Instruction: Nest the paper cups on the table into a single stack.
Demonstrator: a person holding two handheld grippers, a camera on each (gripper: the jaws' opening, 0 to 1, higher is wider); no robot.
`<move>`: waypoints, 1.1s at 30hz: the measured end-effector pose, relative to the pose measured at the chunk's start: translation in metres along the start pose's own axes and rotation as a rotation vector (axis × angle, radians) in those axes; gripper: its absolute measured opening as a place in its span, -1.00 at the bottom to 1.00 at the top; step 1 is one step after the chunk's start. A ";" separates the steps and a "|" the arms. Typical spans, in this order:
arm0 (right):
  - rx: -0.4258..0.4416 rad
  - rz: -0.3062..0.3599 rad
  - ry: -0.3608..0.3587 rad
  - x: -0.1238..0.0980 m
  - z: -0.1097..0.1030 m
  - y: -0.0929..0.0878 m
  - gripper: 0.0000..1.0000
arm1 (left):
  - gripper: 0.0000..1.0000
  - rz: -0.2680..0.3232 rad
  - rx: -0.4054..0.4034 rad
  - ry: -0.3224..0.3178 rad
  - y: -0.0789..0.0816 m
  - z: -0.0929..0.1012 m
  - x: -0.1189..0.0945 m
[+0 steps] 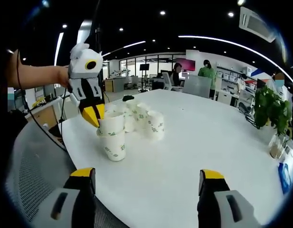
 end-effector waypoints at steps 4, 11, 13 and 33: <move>0.000 -0.001 -0.001 0.000 0.000 0.000 0.81 | -0.97 -0.006 0.010 -0.019 0.002 0.007 0.005; 0.001 -0.004 -0.004 0.000 0.001 -0.001 0.80 | -0.93 -0.017 0.006 -0.056 -0.002 0.012 0.013; 0.001 -0.005 -0.004 0.000 0.002 -0.002 0.80 | -0.92 -0.019 0.003 -0.063 -0.005 0.011 0.014; -0.002 -0.018 -0.005 0.000 0.001 -0.003 0.77 | -0.96 -0.075 0.047 -0.036 -0.022 0.003 0.022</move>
Point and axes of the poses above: the point that each gripper's makers call its tool centre point, and the gripper's own axes: x roughly forward along the fingers, z roughly to its right, y roughly out of its top, the point moved 1 cm from there along -x, roughly backward along the fingers, and after that the axes turned 5 degrees about x, right-handed, at the moved point
